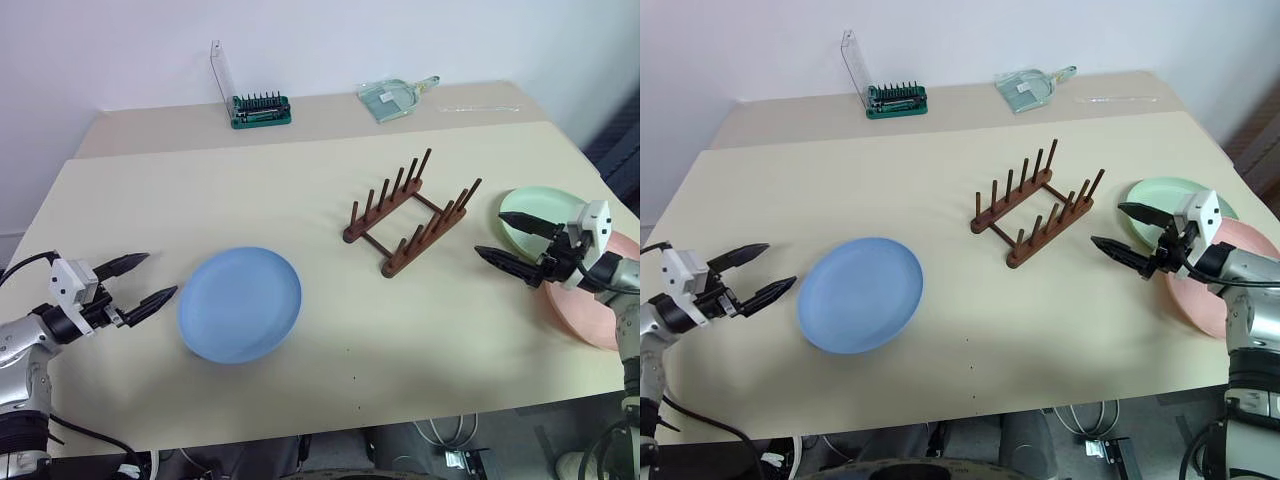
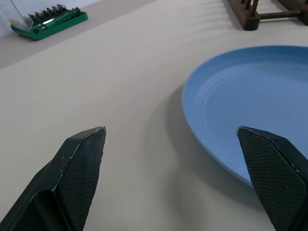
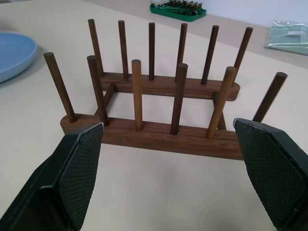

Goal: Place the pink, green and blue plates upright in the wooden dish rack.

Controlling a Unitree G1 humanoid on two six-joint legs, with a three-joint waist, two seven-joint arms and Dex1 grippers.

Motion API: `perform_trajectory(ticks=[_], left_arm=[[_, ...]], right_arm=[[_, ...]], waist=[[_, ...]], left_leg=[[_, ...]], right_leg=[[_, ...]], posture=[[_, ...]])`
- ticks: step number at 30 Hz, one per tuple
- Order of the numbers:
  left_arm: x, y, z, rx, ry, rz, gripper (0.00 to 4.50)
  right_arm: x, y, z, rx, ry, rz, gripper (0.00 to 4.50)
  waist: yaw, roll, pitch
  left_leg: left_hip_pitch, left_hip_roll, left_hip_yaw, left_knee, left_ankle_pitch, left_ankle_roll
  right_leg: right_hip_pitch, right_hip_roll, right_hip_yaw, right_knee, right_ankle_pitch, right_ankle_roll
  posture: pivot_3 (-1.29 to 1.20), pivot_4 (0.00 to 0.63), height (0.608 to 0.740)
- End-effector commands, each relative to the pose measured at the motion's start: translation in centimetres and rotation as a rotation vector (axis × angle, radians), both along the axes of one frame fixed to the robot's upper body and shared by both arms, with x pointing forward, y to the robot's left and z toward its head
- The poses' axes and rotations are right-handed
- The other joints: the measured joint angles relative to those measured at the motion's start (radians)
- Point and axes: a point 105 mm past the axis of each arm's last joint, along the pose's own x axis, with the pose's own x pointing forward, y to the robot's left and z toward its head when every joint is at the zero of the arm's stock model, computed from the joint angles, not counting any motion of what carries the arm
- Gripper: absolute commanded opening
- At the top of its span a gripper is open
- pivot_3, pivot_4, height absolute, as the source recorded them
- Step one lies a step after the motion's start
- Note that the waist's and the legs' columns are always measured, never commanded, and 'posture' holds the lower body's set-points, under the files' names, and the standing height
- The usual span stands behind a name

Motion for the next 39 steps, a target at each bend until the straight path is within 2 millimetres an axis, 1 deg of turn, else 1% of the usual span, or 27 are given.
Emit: perform_trajectory(ticks=[1,5,7,11,15,18,24,31,37,39], left_arm=[[0.2,0.1,1.4,0.015,-0.041,-0.004,4.5],[0.2,0.1,1.2,0.015,-0.032,-0.006,4.5],[0.2,-0.2,0.9,0.008,-0.024,-0.016,4.5],[0.5,-0.4,0.9,0.01,-0.022,-0.028,4.5],[1.2,0.1,1.5,0.022,-0.045,-0.011,4.5],[1.4,0.6,1.8,0.023,-0.061,0.006,4.5],[1.6,0.3,2.5,0.009,-0.093,0.002,4.5],[2.1,0.5,3.3,0.033,-0.095,-0.024,4.5],[2.7,-0.2,4.6,0.041,-0.129,-0.065,4.5],[3.5,-1.1,4.9,0.032,-0.112,-0.084,4.5]], right_arm=[[0.0,-0.4,1.2,-0.021,-0.055,-0.006,4.41],[-0.1,-0.5,0.8,-0.016,-0.058,-0.014,4.41],[-0.3,-0.5,1.1,-0.001,-0.056,-0.016,4.41],[-0.7,-0.5,1.1,-0.016,-0.047,-0.015,4.41],[-0.6,-0.1,1.3,0.007,-0.036,0.002,4.41],[-0.4,0.3,1.4,0.026,-0.061,0.013,4.41],[-0.7,1.3,1.1,0.044,-0.071,0.052,4.41],[-1.2,1.2,1.0,0.047,-0.078,0.06,4.41],[-1.8,1.1,0.8,0.048,-0.09,0.062,4.41],[-1.8,1.1,0.9,0.053,-0.093,0.058,4.41]], waist=[[0.002,0.0,0.0],[0.0,0.0,0.0],[0.0,0.0,0.0],[0.001,0.0,0.0],[0.001,0.0,0.0],[-0.001,0.0,0.0],[0.0,0.0,0.0],[0.0,0.0,0.0],[0.0,0.0,0.0],[0.0,0.0,0.0]], left_leg=[[0.0,0.0,0.0,0.0,0.0,0.0],[0.0,0.0,0.0,0.0,0.0,0.0],[0.0,0.0,0.0,0.0,0.0,0.0],[0.0,0.0,0.001,0.0,0.0,0.0],[0.0,0.0,0.0,0.0,0.0,0.0],[0.0,0.001,0.001,0.0,0.0,0.0],[0.0,0.001,0.001,0.0,0.0,0.0],[0.0,0.001,0.001,0.0,0.0,0.0],[0.0,0.001,0.001,0.0,0.0,0.0],[0.0,0.001,0.001,0.0,0.0,0.0]], right_leg=[[0.0,0.0,0.0,0.0,0.0,0.0],[0.0,0.0,0.0,0.0,0.0,0.0],[0.0,0.0,0.0,0.0,0.0,0.0],[0.0,0.001,0.0,0.0,0.0,0.0],[0.0,0.001,0.0,0.0,0.0,0.0],[0.0,0.001,0.0,-0.001,0.0,0.0],[0.0,0.001,0.001,-0.001,0.0,0.0],[0.0,0.001,0.001,-0.001,0.001,-0.001],[-0.001,0.001,0.001,-0.001,0.001,-0.001],[-0.001,0.001,0.001,-0.001,0.001,-0.001]], posture=[[0.0,0.15,0.74],[0.0,0.15,0.74],[0.0,0.15,0.74],[0.0,0.15,0.74],[0.0,0.15,0.74],[0.0,0.15,0.74],[0.0,0.15,0.74],[0.0,0.15,0.74],[0.0,0.15,0.74],[0.0,0.15,0.74]])
